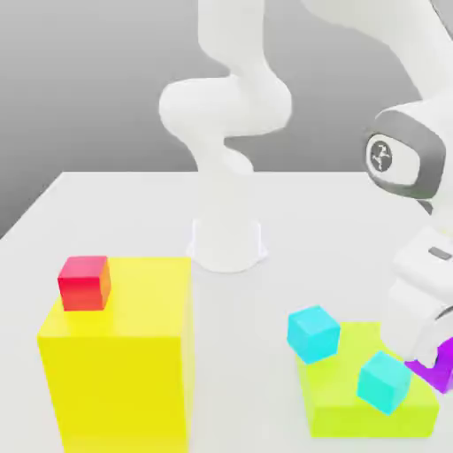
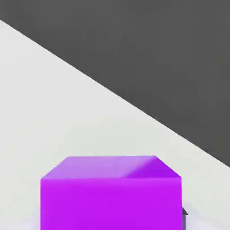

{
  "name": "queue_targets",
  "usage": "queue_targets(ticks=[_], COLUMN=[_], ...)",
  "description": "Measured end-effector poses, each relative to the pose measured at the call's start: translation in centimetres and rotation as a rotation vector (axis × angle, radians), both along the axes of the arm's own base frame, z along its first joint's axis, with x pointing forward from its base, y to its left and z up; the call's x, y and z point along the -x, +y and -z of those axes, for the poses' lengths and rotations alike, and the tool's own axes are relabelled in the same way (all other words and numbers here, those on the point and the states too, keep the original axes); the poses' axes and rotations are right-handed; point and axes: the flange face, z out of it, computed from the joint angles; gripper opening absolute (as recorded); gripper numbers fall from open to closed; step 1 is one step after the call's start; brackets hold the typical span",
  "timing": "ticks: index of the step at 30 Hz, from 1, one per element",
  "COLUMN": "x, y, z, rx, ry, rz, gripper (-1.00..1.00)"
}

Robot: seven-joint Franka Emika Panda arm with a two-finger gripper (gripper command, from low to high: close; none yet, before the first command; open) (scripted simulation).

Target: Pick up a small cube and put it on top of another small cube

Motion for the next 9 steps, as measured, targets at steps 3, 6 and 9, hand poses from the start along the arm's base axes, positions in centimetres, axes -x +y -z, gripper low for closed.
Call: queue_targets(ticks=[3,6,9], x=[1.2,1.5,1.5], y=[-2.0,-2.2,-2.2], z=[-0.4,3.7,3.7], rx=[0.001,0.003,0.003], ry=[-0.001,-0.001,-0.001], rz=[-0.070,-0.085,-0.085], gripper=[-1.00,1.00,1.00])
